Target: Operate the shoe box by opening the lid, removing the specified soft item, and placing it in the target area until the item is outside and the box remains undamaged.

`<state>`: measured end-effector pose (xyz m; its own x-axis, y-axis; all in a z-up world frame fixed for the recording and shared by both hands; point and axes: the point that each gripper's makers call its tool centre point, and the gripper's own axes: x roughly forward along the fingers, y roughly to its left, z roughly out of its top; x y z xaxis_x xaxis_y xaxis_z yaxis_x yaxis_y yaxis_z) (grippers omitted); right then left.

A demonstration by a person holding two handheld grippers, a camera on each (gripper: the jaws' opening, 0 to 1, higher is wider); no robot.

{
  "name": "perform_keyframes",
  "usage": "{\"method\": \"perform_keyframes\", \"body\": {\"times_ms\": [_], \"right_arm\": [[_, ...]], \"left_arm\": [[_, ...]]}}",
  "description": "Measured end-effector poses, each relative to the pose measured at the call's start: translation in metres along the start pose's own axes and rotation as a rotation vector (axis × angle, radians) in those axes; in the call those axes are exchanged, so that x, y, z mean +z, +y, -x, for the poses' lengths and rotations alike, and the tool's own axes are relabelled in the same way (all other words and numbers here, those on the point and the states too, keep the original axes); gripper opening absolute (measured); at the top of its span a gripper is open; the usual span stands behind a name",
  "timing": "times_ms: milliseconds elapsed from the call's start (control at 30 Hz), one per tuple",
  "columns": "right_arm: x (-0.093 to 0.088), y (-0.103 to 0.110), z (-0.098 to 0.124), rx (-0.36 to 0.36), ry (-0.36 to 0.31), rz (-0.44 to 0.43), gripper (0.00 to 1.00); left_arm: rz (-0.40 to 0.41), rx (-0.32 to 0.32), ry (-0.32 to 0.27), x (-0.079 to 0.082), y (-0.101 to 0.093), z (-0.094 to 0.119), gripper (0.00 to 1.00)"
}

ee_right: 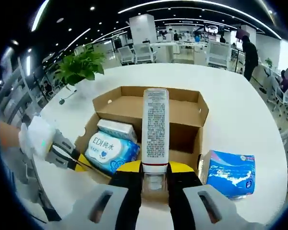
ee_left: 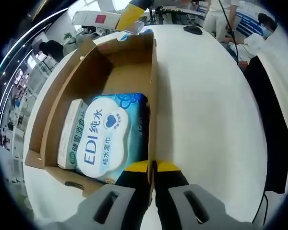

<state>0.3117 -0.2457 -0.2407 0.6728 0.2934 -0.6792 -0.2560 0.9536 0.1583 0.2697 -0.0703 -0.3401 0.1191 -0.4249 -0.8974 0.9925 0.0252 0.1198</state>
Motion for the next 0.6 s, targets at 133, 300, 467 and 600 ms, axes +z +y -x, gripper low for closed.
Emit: {"method": "perform_keyframes", "body": {"times_ms": [133,300,467,600], "right_arm": [[0.003,0.004,0.002,0.023,-0.01,-0.044,0.17],[0.011,0.002,0.014,0.016,-0.045,-0.029,0.17],[0.013,-0.009,0.028,-0.017,-0.051,0.024,0.17],[0.014,-0.021,0.04,-0.045,-0.057,0.048,0.17]], "left_arm": [[0.003,0.001,0.0,0.0,0.0,-0.001,0.02],[-0.003,0.004,-0.002,0.0,0.0,0.0,0.02],[0.006,-0.006,0.003,0.0,0.0,0.0,0.02],[0.025,-0.026,0.029,-0.001,-0.001,-0.002,0.01]]}}
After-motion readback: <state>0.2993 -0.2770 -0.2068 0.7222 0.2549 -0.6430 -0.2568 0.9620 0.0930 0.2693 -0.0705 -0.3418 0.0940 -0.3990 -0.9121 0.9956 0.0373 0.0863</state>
